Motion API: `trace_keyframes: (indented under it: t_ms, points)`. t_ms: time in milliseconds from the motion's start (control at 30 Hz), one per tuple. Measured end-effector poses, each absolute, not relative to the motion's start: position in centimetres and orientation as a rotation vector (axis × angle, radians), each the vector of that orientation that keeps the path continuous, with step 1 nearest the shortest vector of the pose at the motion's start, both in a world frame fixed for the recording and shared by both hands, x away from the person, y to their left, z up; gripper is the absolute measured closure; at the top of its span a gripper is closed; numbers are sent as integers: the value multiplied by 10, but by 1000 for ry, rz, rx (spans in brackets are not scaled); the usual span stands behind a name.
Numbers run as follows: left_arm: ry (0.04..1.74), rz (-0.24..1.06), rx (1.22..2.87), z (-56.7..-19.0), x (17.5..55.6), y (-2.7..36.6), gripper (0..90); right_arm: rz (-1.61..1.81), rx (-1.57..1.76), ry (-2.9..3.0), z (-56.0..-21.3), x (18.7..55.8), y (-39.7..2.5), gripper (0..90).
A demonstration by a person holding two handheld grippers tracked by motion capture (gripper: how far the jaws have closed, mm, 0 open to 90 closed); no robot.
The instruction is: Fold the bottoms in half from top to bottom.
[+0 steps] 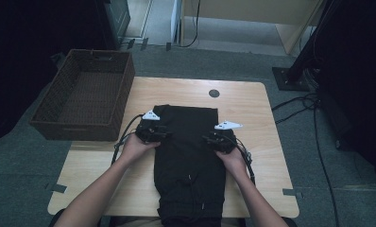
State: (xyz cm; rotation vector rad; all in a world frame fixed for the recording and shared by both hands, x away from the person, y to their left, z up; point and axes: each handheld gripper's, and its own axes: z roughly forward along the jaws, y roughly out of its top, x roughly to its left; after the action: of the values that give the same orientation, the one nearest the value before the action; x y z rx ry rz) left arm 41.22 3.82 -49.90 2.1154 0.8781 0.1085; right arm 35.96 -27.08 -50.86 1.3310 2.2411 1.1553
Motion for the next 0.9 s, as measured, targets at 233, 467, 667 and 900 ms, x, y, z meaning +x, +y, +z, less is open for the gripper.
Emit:
trace_keyframes:
  t_ms: [233, 467, 667, 900]
  points:
    - [859, 159, 2158, -492, 442, 45, 538, 1107, 1340, 2226, -509, 392, -278, 555]
    - [884, 158, 2168, -488, 467, 51, 539, 1099, 1365, 2194, -508, 413, -288, 508]
    - [922, 169, 2165, -498, 473, 56, 526, 1113, 1412, 2162, -503, 425, -292, 493]
    - [929, 224, 2161, -498, 475, 59, 497, 1090, 1408, 2151, -505, 433, -293, 474]
